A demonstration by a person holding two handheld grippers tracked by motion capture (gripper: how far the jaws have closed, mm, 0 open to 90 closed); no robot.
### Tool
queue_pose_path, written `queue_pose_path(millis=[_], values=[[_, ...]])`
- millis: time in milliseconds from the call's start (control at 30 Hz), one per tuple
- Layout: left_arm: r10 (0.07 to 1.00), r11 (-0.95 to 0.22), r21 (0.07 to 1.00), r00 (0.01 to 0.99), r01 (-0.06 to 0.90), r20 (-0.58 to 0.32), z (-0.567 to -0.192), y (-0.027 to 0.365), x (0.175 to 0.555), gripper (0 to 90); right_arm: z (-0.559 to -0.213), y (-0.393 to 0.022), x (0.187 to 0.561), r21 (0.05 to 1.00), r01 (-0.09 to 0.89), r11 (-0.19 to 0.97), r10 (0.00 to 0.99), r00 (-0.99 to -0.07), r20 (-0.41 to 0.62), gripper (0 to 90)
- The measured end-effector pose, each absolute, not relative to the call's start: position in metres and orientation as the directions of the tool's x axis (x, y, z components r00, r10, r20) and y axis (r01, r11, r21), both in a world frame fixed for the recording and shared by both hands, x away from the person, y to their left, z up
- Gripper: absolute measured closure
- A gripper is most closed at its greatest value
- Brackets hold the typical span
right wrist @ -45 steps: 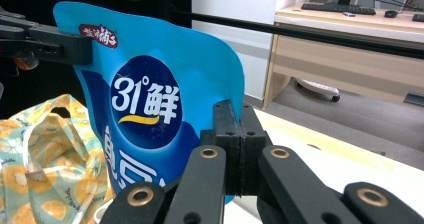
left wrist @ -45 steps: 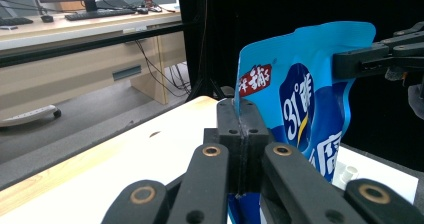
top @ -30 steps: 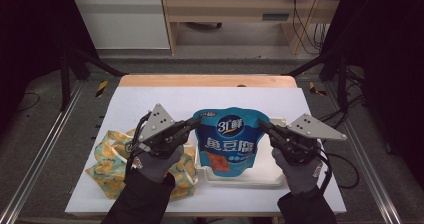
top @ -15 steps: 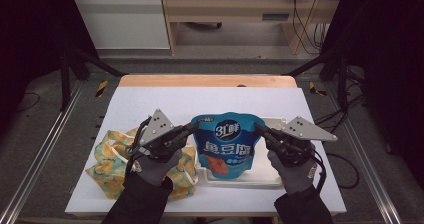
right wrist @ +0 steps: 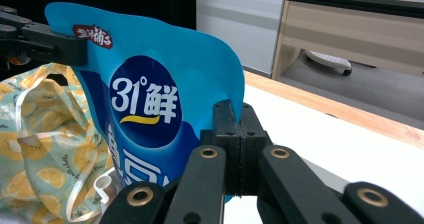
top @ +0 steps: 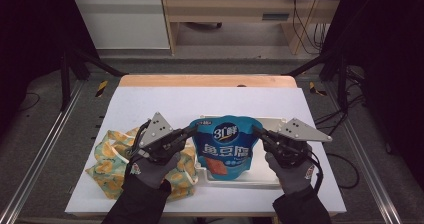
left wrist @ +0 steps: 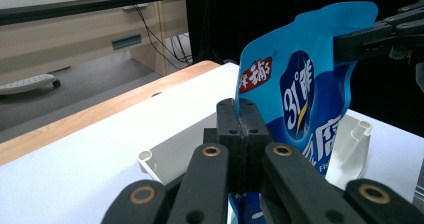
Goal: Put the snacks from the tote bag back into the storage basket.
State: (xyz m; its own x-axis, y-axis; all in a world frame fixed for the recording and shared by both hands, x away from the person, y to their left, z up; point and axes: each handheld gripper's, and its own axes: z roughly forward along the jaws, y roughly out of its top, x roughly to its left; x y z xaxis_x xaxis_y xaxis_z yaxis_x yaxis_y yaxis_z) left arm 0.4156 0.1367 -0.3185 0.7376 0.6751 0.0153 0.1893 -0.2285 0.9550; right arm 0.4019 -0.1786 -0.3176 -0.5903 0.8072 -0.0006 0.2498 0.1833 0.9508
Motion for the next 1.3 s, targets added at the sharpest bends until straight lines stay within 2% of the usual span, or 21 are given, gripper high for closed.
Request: queue_pose_path(millis=[500, 767, 900, 1033, 1300], values=[[0.672, -0.229, 0.954, 0.74, 0.193, 0.011, -0.321, 0.135, 0.415, 89.5, -0.322, -0.18, 0.403, 0.946, 0.265, 0.187, 0.813, -0.582, 0.002, 90.0], [0.67, -0.23, 0.956, 0.742, 0.18, 0.021, -0.322, 0.132, 0.414, 85.3, -0.324, -0.184, 0.403, 0.947, 0.273, 0.17, 0.818, -0.576, 0.019, 85.6], [0.664, -0.227, 0.958, 0.747, 0.176, 0.02, -0.321, 0.133, 0.414, 80.8, -0.325, -0.185, 0.403, 0.949, 0.269, 0.167, 0.819, -0.574, 0.018, 81.5], [0.654, -0.24, 0.955, 0.756, 0.176, 0.025, -0.321, 0.134, 0.414, 72.1, -0.326, -0.186, 0.404, 0.949, 0.27, 0.165, 0.822, -0.57, 0.02, 76.2], [0.658, -0.259, 0.95, 0.752, 0.172, 0.043, -0.321, 0.147, 0.41, 57.0, -0.33, -0.192, 0.401, 0.953, 0.254, 0.166, 0.831, -0.556, 0.003, 61.7]])
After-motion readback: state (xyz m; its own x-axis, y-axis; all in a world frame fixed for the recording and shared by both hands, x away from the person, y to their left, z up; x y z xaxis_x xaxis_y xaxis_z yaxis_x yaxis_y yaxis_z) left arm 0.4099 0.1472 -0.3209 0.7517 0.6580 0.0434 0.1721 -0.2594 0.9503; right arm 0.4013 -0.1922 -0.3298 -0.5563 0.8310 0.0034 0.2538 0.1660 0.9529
